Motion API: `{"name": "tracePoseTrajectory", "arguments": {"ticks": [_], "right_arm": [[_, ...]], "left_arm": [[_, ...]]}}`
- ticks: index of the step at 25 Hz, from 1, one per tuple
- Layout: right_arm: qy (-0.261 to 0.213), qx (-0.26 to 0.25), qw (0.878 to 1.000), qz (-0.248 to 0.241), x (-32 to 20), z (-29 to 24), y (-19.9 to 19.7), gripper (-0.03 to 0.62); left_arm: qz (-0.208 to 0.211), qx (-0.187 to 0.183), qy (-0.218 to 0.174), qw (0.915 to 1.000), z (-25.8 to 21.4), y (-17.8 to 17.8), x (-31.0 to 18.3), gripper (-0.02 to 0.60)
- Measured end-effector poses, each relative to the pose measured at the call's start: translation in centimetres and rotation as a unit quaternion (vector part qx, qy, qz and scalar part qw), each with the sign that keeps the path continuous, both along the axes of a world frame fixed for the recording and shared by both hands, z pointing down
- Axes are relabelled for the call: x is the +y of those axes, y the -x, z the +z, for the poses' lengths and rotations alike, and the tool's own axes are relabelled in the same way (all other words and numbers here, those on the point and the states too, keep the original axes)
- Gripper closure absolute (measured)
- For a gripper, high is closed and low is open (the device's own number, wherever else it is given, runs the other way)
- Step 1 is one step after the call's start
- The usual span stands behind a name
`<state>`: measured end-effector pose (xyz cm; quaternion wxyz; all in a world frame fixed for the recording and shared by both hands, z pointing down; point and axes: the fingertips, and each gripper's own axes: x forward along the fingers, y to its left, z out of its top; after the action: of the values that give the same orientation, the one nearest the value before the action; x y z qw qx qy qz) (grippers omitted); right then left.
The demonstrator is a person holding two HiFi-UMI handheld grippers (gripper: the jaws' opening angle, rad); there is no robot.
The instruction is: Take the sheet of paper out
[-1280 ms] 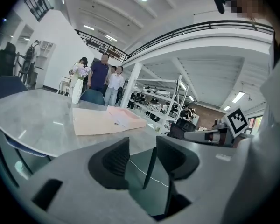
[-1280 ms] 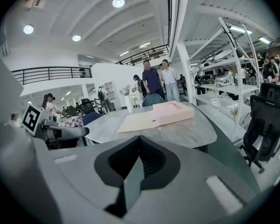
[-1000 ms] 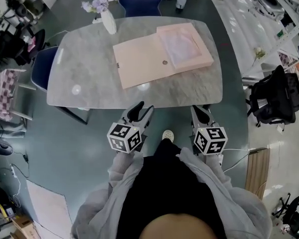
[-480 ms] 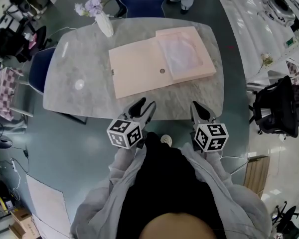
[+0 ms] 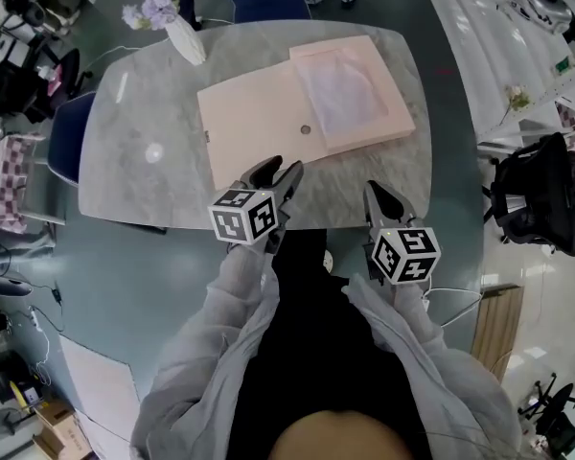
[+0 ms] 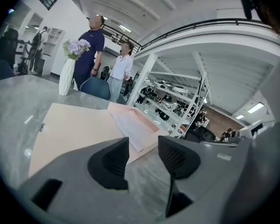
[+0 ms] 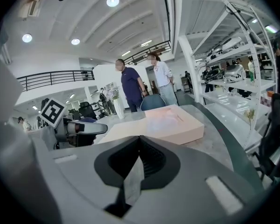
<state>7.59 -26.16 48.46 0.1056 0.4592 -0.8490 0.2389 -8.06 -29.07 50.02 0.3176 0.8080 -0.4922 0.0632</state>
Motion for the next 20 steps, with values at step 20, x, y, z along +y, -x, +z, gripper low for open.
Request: {"name": "tracePoseTrajectory", "arguments": {"ticks": [20], "right_arm": [[0.022,0.017,0.999,0.023,-17.2,0.6,1.1,0.585]], "left_arm": [[0.005,-0.091,0.057,0.9942,7.8,-1.0,-23.0,0.286]]}}
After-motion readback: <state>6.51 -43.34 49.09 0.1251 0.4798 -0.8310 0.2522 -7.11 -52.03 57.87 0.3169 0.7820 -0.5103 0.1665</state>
